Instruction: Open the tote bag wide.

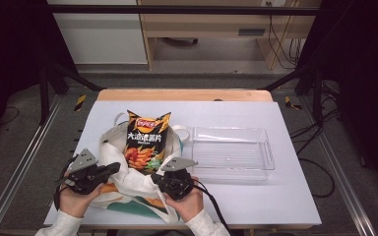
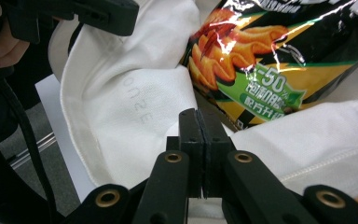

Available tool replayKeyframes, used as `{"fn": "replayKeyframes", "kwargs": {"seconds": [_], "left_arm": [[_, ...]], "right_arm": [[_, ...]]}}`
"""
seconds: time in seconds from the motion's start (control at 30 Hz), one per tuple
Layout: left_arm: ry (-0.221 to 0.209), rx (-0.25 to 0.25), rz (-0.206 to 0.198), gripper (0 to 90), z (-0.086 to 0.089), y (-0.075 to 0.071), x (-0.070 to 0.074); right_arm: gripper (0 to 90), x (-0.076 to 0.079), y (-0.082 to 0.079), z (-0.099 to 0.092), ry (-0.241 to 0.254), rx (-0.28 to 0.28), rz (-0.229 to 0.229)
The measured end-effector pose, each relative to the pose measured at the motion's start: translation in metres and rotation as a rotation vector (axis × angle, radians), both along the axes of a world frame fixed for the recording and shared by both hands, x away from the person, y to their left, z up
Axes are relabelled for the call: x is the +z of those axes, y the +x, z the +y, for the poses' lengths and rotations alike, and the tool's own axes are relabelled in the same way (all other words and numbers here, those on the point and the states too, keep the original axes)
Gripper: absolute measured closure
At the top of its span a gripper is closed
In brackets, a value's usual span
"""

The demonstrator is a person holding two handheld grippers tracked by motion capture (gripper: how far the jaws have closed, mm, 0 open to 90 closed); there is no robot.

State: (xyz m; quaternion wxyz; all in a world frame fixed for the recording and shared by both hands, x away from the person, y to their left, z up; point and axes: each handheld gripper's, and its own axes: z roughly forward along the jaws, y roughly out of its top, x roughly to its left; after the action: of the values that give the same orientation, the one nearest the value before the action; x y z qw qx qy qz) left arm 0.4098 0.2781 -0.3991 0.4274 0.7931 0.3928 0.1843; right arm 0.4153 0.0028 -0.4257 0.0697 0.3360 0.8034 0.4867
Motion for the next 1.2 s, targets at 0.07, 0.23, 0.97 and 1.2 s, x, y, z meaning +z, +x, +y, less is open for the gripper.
{"fn": "replayKeyframes", "kwargs": {"seconds": [0.07,0.23,0.97,1.2], "left_arm": [[0.015,0.001,0.016,87.7,0.003,-0.004,-0.007],[0.056,0.004,0.061,88.7,0.008,-0.010,-0.024],[0.048,0.012,0.029,88.5,0.000,0.005,-0.012],[0.108,0.103,0.075,89.6,0.016,0.026,-0.028]], "right_arm": [[89.3,-0.003,-0.001,0.000,-0.002,0.002,0.004],[87.8,-0.007,-0.002,-0.002,-0.009,-0.014,0.000],[90.0,-0.038,-0.005,-0.011,-0.053,-0.053,0.048],[90.0,-0.044,-0.009,-0.011,-0.070,-0.045,0.050]]}}
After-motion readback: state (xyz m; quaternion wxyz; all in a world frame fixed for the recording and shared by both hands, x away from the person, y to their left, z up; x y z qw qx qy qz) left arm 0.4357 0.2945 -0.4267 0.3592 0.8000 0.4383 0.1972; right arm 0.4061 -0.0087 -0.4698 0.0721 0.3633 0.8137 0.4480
